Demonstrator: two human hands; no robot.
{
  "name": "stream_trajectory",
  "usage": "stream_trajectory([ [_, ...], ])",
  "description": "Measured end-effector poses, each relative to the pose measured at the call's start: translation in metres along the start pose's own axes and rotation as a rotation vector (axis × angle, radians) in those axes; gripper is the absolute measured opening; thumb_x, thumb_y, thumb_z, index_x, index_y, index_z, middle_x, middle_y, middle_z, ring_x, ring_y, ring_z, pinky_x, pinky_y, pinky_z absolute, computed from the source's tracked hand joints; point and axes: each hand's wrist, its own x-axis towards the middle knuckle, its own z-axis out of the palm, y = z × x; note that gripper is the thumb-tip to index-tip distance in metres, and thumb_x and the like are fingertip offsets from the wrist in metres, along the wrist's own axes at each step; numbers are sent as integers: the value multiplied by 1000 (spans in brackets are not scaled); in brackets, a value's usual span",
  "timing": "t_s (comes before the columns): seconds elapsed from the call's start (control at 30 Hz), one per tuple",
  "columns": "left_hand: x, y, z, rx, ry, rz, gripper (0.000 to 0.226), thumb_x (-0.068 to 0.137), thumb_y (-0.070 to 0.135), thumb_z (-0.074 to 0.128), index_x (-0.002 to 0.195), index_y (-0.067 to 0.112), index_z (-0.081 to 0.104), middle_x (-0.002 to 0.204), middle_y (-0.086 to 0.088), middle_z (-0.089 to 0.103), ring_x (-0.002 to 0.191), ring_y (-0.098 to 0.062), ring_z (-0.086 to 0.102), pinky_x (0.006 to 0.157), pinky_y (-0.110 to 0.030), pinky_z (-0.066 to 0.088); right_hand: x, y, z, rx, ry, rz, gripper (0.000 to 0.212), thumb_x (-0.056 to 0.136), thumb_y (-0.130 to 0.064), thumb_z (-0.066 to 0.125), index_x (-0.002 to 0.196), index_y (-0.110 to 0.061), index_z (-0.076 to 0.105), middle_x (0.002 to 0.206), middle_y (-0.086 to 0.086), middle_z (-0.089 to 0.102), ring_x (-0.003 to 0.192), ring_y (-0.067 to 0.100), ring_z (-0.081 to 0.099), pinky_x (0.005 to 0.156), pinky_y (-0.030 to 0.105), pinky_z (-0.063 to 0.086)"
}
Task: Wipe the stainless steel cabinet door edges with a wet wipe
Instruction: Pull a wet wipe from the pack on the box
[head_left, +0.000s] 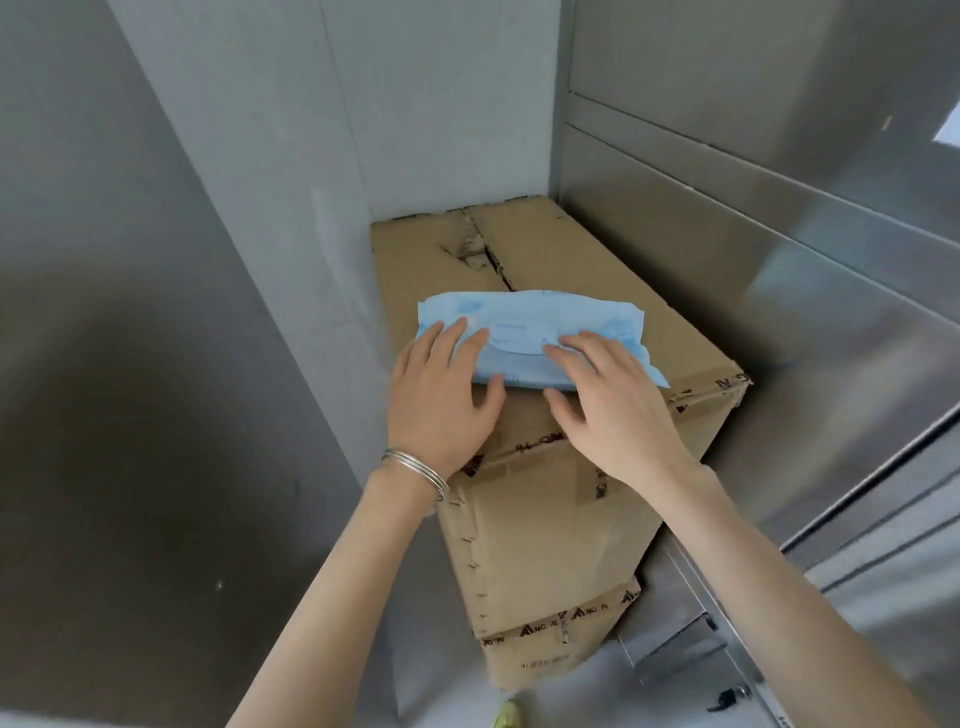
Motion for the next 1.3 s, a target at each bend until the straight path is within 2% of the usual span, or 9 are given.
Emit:
stream_trajectory([
  [0.2, 26, -15, 12, -54, -103, 83, 50, 99, 37, 45, 146, 19, 40, 157, 0, 29, 146, -17, 23, 116, -29, 13, 39, 1, 20, 32, -48, 65, 39, 97, -35, 44, 130, -17, 54, 134, -2, 51, 126, 15, 42, 96, 29, 38],
  [0.43, 26, -21, 19, -62, -134, 104, 51, 100, 38, 44, 147, 19, 38, 158, 0, 28, 143, -14, 28, 114, -23, 10, 55, 10, 19, -11, -151, 48, 44, 91, -46, 52, 129, -26, 55, 135, -12, 50, 126, 8, 37, 85, 25, 41],
  [0.6, 26, -21, 19, -90, -133, 70, 56, 99, 40, 45, 151, 24, 29, 158, -1, 27, 143, -12, 28, 115, -21, 10, 63, 9, 14, -108, -139, -19, 37, 96, -46, 40, 125, -33, 57, 129, -17, 56, 119, 8, 48, 55, 21, 26],
  [0.73, 26, -20, 18, -102, -135, 52, 68, 97, 40, 48, 153, 23, 14, 152, 1, 39, 132, -8, 35, 112, -22, 16, 75, 11, 8, -142, -101, -7, 34, 100, -42, 33, 118, -31, 59, 97, -5, 70, 89, 19, 62, 55, 28, 33],
  [0.83, 26, -20, 17, -76, -142, 57, 67, 98, 43, 44, 154, 23, 12, 155, 4, 33, 137, -8, 32, 112, -16, 9, 94, 18, 2, -213, -20, 18, 35, 100, -39, 32, 102, -21, 62, 67, 0, 60, 62, 29, 54, 47, 28, 21],
  [0.97, 25, -20, 16, -69, -141, 68, 52, 100, 45, 37, 150, 34, 26, 159, 5, 22, 144, -11, 24, 109, -10, -9, 117, 25, -1, 13, 166, 8, 20, 97, -27, 48, 97, -16, 64, 72, -1, 60, 71, 30, 57, 51, 30, 31],
  [1.07, 25, -19, 15, -97, -146, 67, 45, 100, 44, 40, 144, 34, 43, 158, 6, 24, 142, -11, 26, 111, -14, -1, 124, 27, 0, 32, 340, -52, 13, 82, -7, 65, 95, -11, 65, 90, 5, 62, 86, 29, 52, 56, 30, 39],
  [1.13, 30, -19, 15, -116, -155, 64, 42, 99, 43, 43, 138, 32, 51, 157, 9, 26, 141, -9, 26, 111, -16, 4, 126, 32, 3, 9, 383, -58, 16, 72, 3, 68, 82, -7, 61, 82, 8, 57, 75, 30, 49, 53, 32, 39],
  [1.3, 56, -17, 13, -146, -177, 52, 25, 92, 40, 58, 108, 22, 64, 125, 11, 53, 114, -9, 50, 83, -18, 31, 116, 52, 12, 139, 46, -6, 14, 77, -2, 68, 84, -11, 60, 89, 1, 58, 74, 23, 60, 61, 39, 50],
])
